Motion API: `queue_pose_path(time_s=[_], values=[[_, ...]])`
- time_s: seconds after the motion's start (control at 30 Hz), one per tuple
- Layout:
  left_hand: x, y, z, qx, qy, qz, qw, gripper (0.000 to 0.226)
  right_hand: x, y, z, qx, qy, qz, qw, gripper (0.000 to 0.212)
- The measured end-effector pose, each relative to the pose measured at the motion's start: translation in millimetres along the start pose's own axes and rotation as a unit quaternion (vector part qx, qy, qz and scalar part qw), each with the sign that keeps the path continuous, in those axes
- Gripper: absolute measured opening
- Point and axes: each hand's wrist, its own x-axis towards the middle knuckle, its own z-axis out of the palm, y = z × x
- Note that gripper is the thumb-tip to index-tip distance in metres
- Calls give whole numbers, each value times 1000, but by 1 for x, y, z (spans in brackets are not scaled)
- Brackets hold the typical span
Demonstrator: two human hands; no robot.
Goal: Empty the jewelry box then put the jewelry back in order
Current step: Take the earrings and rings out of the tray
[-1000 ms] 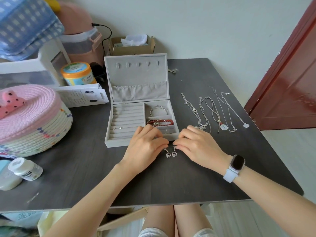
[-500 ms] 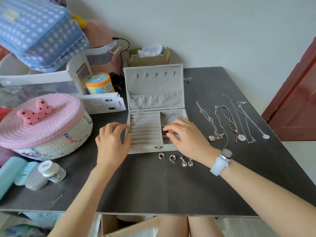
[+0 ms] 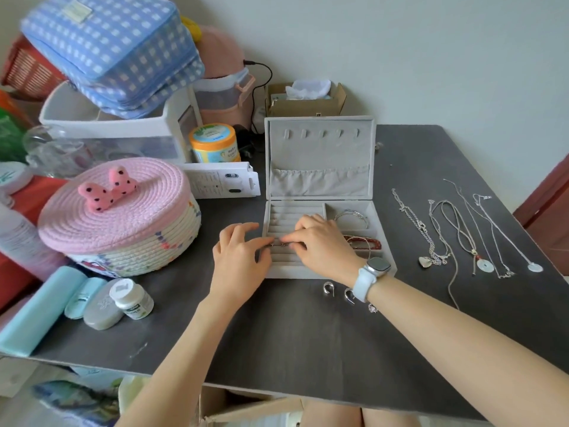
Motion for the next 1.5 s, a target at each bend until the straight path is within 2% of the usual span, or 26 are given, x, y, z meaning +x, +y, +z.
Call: queue_pose_path(time_s=[0.23,0.47,0.57,0.67,0.77,0.9,1.0,1.13,1.27,1.4,1.5], values=[[6,6,-2,7,-11,-21,1000,16,3,0,3,19,15,1,1000,21],[9,12,-1,-31,-29,-80,996,12,15,-4,-9,39,-78,30,996,14],[4,14,-3,-93,4,-103,990,9,12,-4,-13,54,-95,18,994,11],[-3,18,-12,-140,53,-105,983,8,3,0,-17,93,-67,8,993,10],[-12,31,-22,-191,58,-91,976,12,-14,7,-28,137,-2,1,990,11],[-28,62,-24,-229,19,-68,971,16,-57,29,-46,189,75,15,979,14],[-40,89,-14,-247,-49,-34,967,15,-100,49,-55,207,90,56,972,15],[-51,121,8,-210,-122,47,969,11,-143,72,-54,174,58,110,977,27],[-53,140,31,-158,-168,69,971,14,-161,87,-43,105,33,133,985,21],[-52,151,42,-102,-134,71,983,15,-161,92,-39,58,37,132,989,10],[-51,155,47,-75,-124,72,987,15,-158,94,-38,43,40,121,991,9]])
